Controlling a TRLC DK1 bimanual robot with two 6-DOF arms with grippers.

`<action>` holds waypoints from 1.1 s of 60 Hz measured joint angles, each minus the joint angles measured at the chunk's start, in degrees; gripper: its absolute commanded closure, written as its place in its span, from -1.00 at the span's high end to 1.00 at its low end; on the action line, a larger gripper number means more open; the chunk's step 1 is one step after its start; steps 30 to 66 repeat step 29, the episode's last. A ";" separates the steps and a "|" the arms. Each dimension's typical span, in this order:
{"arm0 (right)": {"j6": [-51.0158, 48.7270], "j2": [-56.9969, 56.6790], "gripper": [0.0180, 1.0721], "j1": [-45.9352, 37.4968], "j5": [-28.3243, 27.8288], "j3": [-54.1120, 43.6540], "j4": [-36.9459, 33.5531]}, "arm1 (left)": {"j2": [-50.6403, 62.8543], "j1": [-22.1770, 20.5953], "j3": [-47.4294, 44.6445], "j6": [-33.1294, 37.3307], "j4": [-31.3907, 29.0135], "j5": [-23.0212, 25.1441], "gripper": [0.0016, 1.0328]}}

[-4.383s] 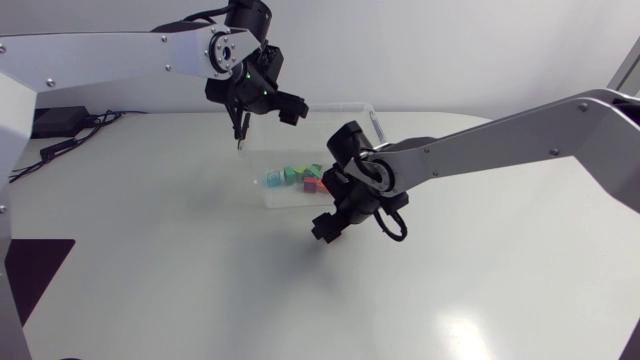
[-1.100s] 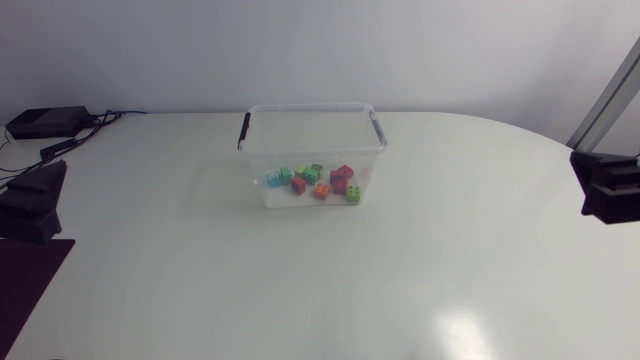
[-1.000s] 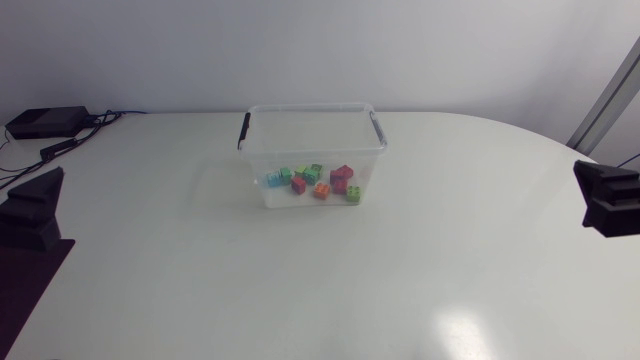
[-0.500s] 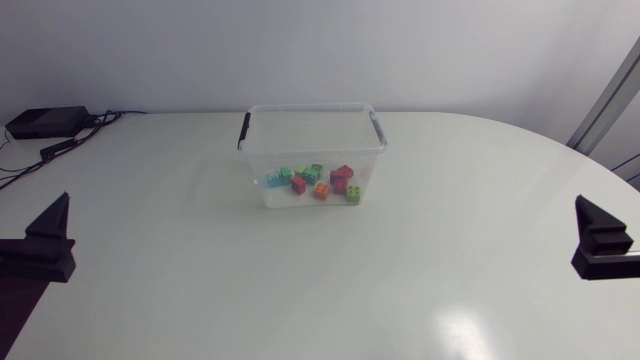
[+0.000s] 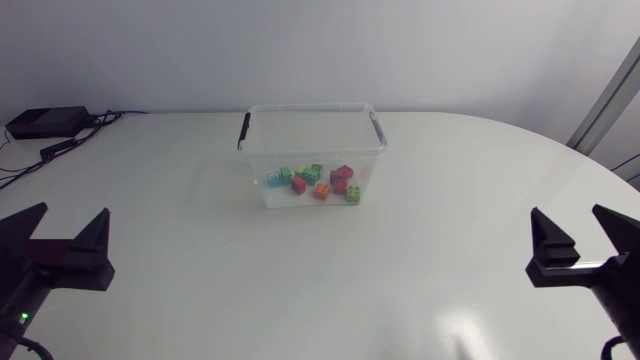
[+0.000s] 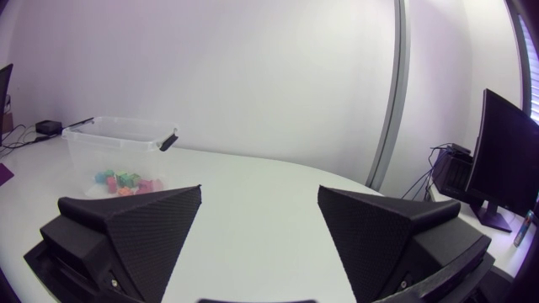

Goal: Place the duplo bricks in the container

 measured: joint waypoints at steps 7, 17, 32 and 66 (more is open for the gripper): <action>1.44 -1.03 0.90 -0.37 -1.62 -3.30 3.13 | -0.90 0.81 -2.80 -2.56 2.38 2.19 0.91; 3.58 -2.58 0.90 -1.01 -4.31 -8.04 7.65 | -2.16 2.03 -6.75 -6.12 5.73 5.27 0.91; 4.81 -3.43 0.90 -1.38 -5.40 -10.38 9.51 | -2.82 2.49 -8.76 -8.55 6.93 6.58 0.91; 4.81 -3.43 0.90 -1.38 -5.40 -10.38 9.51 | -2.82 2.49 -8.76 -8.55 6.93 6.58 0.91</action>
